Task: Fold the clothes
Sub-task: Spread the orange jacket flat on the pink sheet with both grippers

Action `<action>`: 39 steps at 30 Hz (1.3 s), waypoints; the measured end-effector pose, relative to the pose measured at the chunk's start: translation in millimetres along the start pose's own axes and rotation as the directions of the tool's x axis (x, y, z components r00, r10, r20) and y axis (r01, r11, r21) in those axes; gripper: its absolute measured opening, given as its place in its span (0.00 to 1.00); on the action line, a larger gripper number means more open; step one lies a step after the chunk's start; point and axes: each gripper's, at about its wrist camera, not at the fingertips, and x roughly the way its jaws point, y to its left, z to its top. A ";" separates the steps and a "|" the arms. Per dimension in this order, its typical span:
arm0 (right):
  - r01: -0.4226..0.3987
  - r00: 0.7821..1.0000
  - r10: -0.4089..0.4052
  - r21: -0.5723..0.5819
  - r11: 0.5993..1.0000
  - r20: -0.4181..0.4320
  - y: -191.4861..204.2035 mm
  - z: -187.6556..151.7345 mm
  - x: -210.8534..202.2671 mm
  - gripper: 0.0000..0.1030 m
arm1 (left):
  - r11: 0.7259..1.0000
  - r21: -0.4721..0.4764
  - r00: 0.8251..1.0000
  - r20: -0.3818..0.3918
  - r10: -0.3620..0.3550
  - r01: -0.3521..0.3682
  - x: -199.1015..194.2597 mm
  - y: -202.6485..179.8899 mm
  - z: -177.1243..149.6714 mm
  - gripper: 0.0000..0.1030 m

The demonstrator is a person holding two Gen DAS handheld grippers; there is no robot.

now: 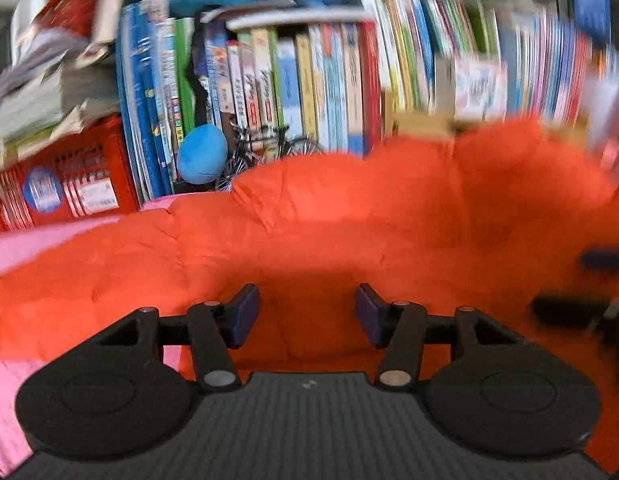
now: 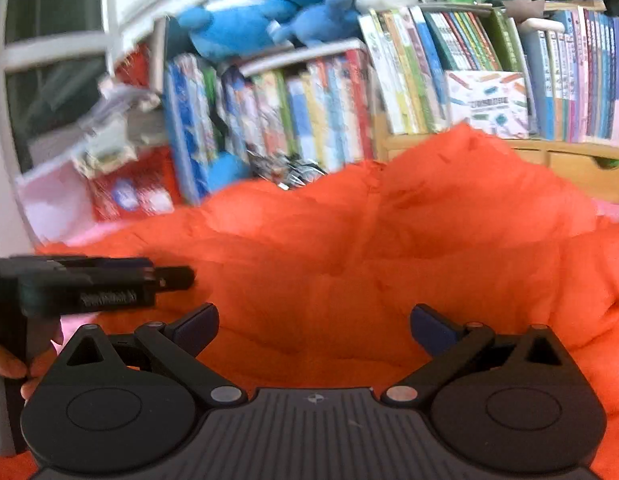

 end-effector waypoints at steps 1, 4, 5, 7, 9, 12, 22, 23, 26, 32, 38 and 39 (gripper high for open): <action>0.044 0.999 -0.044 -0.011 0.999 -0.029 -9.0 0.8 3.9 0.75 | 1.000 -0.002 1.000 -0.015 0.021 -0.021 5.0 2.8 -0.8 0.52; 0.131 0.986 -0.134 -0.032 0.991 -0.101 -46.8 -0.8 10.0 0.60 | 0.996 -0.056 0.995 -0.065 0.071 -0.074 16.2 20.2 -1.3 0.52; 0.143 0.983 -0.146 -0.035 0.989 -0.111 -59.2 -1.3 8.2 0.60 | 0.993 -0.066 0.992 -0.081 0.095 -0.101 20.3 26.9 -2.1 0.53; 0.212 0.968 -0.220 -0.072 0.975 -0.117 -79.7 -4.3 4.2 0.60 | 0.989 -0.087 0.990 -0.096 0.107 -0.116 25.2 40.6 -3.3 0.58; 0.266 0.954 -0.276 -0.096 0.959 -0.116 -96.6 -8.3 0.4 0.60 | 0.986 -0.118 0.989 -0.106 0.104 -0.117 29.3 50.8 -4.0 0.65; 0.354 0.926 -0.363 -0.092 0.931 -0.105 -119.7 -15.3 0.4 0.85 | 0.985 -0.130 0.989 -0.111 0.097 -0.111 29.7 53.8 -5.1 0.66; 0.279 0.960 -0.278 -0.109 0.954 0.023 -77.5 -24.4 -61.5 0.79 | 0.998 -0.051 0.998 0.065 -0.018 0.022 -64.6 44.1 -19.9 0.62; 0.230 0.973 -0.226 -0.109 0.967 0.043 -66.3 -29.9 -75.4 0.80 | 0.999 -0.040 0.996 0.083 -0.033 0.036 -82.2 39.5 -22.9 0.63; 0.117 0.991 -0.109 -0.120 0.986 0.072 -25.9 -51.6 -103.5 0.85 | 0.996 -0.018 0.990 0.115 -0.080 0.083 -123.4 17.7 -36.5 0.68; 0.006 0.996 0.003 -0.099 0.995 0.090 21.7 -100.3 -142.8 0.88 | 0.994 -0.028 0.990 0.101 -0.103 0.107 -164.1 -12.3 -80.3 0.71; 0.180 0.983 -0.173 -0.152 0.972 0.060 8.9 -137.7 -149.8 0.90 | 0.999 0.026 0.997 0.071 0.025 -0.026 -158.6 -3.7 -113.0 0.78; 0.210 0.977 -0.203 -0.139 0.968 0.060 1.6 -138.6 -153.3 0.91 | 0.998 0.035 0.996 0.078 0.043 -0.046 -158.4 0.7 -115.7 0.81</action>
